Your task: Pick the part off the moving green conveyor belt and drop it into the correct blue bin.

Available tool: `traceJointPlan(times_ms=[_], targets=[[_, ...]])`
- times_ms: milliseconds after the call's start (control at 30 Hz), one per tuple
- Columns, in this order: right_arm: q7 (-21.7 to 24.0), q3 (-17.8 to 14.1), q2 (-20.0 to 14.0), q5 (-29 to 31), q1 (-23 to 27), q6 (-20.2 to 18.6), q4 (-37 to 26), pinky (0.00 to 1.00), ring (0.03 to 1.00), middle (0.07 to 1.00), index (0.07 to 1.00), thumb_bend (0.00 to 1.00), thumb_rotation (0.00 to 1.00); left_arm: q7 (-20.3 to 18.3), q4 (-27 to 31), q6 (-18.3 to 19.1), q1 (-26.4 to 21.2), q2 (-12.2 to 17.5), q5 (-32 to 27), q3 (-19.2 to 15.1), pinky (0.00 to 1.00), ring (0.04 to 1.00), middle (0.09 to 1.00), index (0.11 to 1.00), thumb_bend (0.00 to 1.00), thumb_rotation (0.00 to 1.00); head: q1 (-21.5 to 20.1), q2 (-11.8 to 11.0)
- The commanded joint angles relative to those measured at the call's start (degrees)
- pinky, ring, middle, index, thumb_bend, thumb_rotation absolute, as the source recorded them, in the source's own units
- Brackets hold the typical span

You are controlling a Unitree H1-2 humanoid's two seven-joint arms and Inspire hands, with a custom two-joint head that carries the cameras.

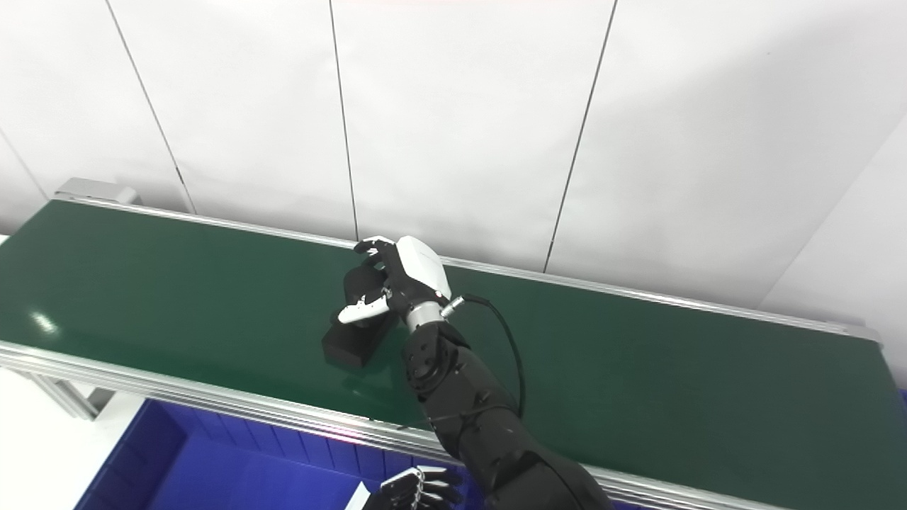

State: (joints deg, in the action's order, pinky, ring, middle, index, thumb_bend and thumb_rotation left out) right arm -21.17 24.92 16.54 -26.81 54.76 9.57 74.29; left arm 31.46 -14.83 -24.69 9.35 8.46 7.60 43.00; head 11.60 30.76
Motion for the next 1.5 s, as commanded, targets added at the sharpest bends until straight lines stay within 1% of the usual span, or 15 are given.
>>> traceJointPlan(times_ms=[0, 67, 233, 367, 467, 567, 700, 800, 833, 933, 1067, 1100, 1167, 1267, 1467], targets=[[-3.1, 0.6, 2.1, -1.1, 2.2, 2.8, -0.4, 0.45, 0.418, 0.493, 0.58, 0.52, 0.0, 0.5, 1.0, -2.2, -0.6, 0.1, -0.1, -0.1, 0.5, 0.562, 0.639, 0.689, 0.97, 0.19, -0.3, -0.1], [-4.4, 1.0, 2.0, -1.6, 2.2, 2.9, 0.1, 0.43, 0.408, 0.512, 0.534, 0.51, 0.0, 0.9, 1.0, -2.2, -0.8, 0.3, 0.1, 0.0, 0.51, 0.561, 0.64, 0.689, 0.97, 0.18, -0.5, -0.1], [-6.8, 1.9, 1.7, -2.6, 2.2, 2.7, 1.0, 0.38, 0.39, 0.501, 0.545, 0.51, 0.0, 1.9, 0.5, -2.2, -1.5, 0.8, 0.6, 0.4, 0.52, 0.561, 0.635, 0.692, 0.97, 0.2, -1.4, -0.1], [-7.1, 2.5, 1.3, -3.4, 2.2, 1.3, 1.7, 0.39, 0.393, 0.511, 0.54, 0.51, 0.0, 1.3, 0.4, -2.2, -1.8, 1.2, 0.1, 0.0, 0.53, 0.564, 0.636, 0.696, 0.97, 0.22, -2.2, 0.0], [-7.5, 2.7, 0.6, -3.8, 1.6, 1.6, 1.6, 0.42, 0.408, 0.525, 0.514, 0.51, 0.0, 1.4, 0.3, -2.2, -2.2, 1.4, 0.2, -0.2, 0.53, 0.576, 0.643, 0.689, 0.98, 0.23, -3.0, 0.1], [-8.0, 2.9, 0.0, -4.1, 0.8, 1.9, 1.5, 0.41, 0.404, 0.521, 0.521, 0.51, 0.0, 0.4, 0.4, -2.2, -2.2, 1.7, -0.5, -0.6, 0.55, 0.594, 0.653, 0.684, 0.96, 0.23, -3.7, 0.2], [-9.4, 3.3, -1.7, -4.7, -1.4, 2.8, -0.8, 0.37, 0.39, 0.506, 0.541, 0.51, 0.0, 1.2, 0.3, -2.2, -2.7, 2.5, 0.7, -0.5, 0.54, 0.606, 0.66, 0.686, 0.95, 0.24, -5.5, 0.9], [-8.8, 2.9, -3.0, -4.5, -3.0, 2.8, -4.6, 0.36, 0.38, 0.488, 0.553, 0.51, 0.0, 0.5, 0.8, -2.2, -2.5, 2.8, 0.2, -1.1, 0.53, 0.605, 0.659, 0.687, 0.95, 0.25, -7.2, 1.8], [-8.6, 2.7, -3.9, -4.7, -4.5, 2.5, -8.0, 0.36, 0.381, 0.487, 0.553, 0.51, 0.0, -0.5, 1.2, -2.2, -2.3, 2.8, -0.6, -1.6, 0.53, 0.605, 0.66, 0.688, 0.95, 0.25, -8.5, 2.5], [-6.8, 1.9, -6.1, -4.8, -8.8, 0.4, -18.4, 0.38, 0.384, 0.493, 0.546, 0.51, 0.0, -3.6, 2.2, -2.2, -1.6, 2.7, -2.5, -3.2, 0.54, 0.607, 0.669, 0.702, 0.93, 0.22, -9.7, 2.8], [1.0, -0.6, -9.9, -3.7, -17.8, -7.1, -41.0, 0.39, 0.385, 0.498, 0.55, 0.51, 0.0, -7.1, 3.1, -2.2, -0.7, 2.5, -3.7, -5.7, 0.54, 0.61, 0.679, 0.714, 0.91, 0.21, -13.4, 4.9], [2.5, -1.2, -10.4, -3.5, -19.4, -8.7, -45.1, 0.36, 0.375, 0.491, 0.556, 0.51, 0.0, -7.5, 3.1, -2.2, -0.6, 2.4, -3.6, -6.1, 0.55, 0.624, 0.687, 0.721, 0.89, 0.23, -13.5, 5.0], [5.5, -2.5, -11.6, -2.8, -22.7, -11.8, -53.4, 0.34, 0.372, 0.49, 0.56, 0.51, 0.0, -8.2, 3.3, -2.2, -0.2, 2.4, -3.4, -7.0, 0.56, 0.632, 0.693, 0.726, 0.89, 0.24, -14.5, 6.1], [9.4, -4.4, -13.7, -2.0, -27.2, -14.9, -64.3, 0.33, 0.366, 0.49, 0.57, 0.5, 0.0, -11.4, 4.4, -2.2, 1.0, 2.1, -5.0, -9.2, 0.58, 0.653, 0.707, 0.739, 0.87, 0.24, -15.9, 7.7], [14.8, -7.6, -17.1, -2.2, -36.4, -20.2, -80.9, 0.32, 0.371, 0.507, 0.567, 0.5, 0.0, -18.6, 6.0, -2.2, 3.3, 1.2, -7.1, -14.6, 0.61, 0.676, 0.725, 0.76, 0.86, 0.24, -18.6, 9.7]])
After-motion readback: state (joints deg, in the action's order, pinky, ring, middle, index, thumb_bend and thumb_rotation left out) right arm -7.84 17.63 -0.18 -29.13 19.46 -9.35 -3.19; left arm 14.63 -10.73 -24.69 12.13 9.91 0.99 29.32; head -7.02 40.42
